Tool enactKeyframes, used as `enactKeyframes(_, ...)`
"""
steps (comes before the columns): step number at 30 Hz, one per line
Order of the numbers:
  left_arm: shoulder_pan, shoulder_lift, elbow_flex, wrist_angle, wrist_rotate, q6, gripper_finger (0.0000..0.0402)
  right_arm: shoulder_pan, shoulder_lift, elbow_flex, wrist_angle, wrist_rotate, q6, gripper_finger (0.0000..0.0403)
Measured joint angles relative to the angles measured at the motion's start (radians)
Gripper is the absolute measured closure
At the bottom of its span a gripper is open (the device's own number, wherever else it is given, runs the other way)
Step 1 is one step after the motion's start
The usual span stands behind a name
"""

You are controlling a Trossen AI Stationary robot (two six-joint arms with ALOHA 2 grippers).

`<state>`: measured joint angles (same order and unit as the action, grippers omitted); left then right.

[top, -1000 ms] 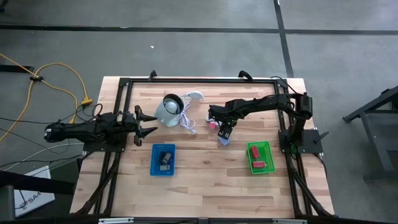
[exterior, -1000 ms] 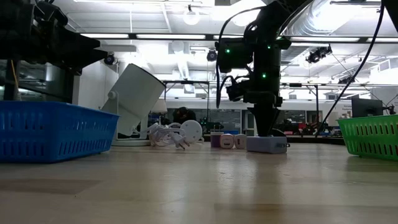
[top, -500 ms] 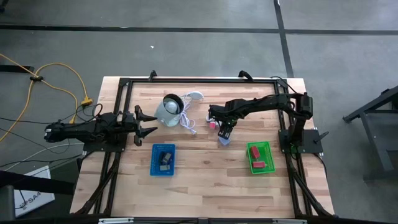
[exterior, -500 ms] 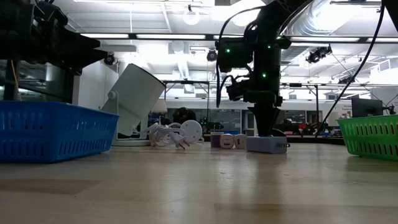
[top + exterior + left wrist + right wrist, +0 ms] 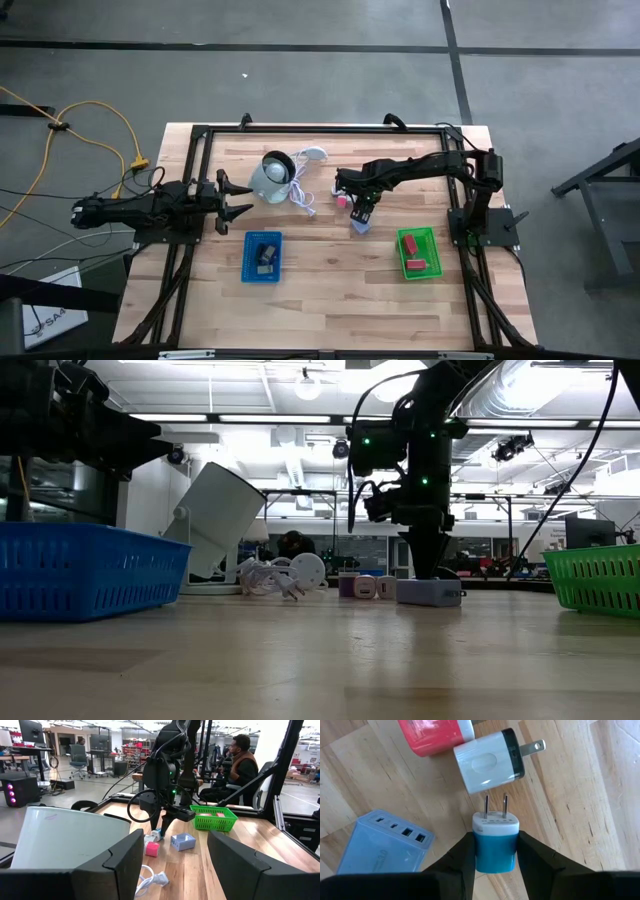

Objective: Pick & Place Office items
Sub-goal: Put the blue charger adapter into the green bin

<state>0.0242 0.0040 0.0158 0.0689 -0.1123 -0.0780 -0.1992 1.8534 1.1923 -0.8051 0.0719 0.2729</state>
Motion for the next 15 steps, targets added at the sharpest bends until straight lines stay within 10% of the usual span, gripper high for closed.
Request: enactKeyframes(15,0.0,0.0,0.0,0.0,0.0,0.0,0.0189,0.0,-0.056,0.0,-0.03,-0.025,0.011,0.0293)
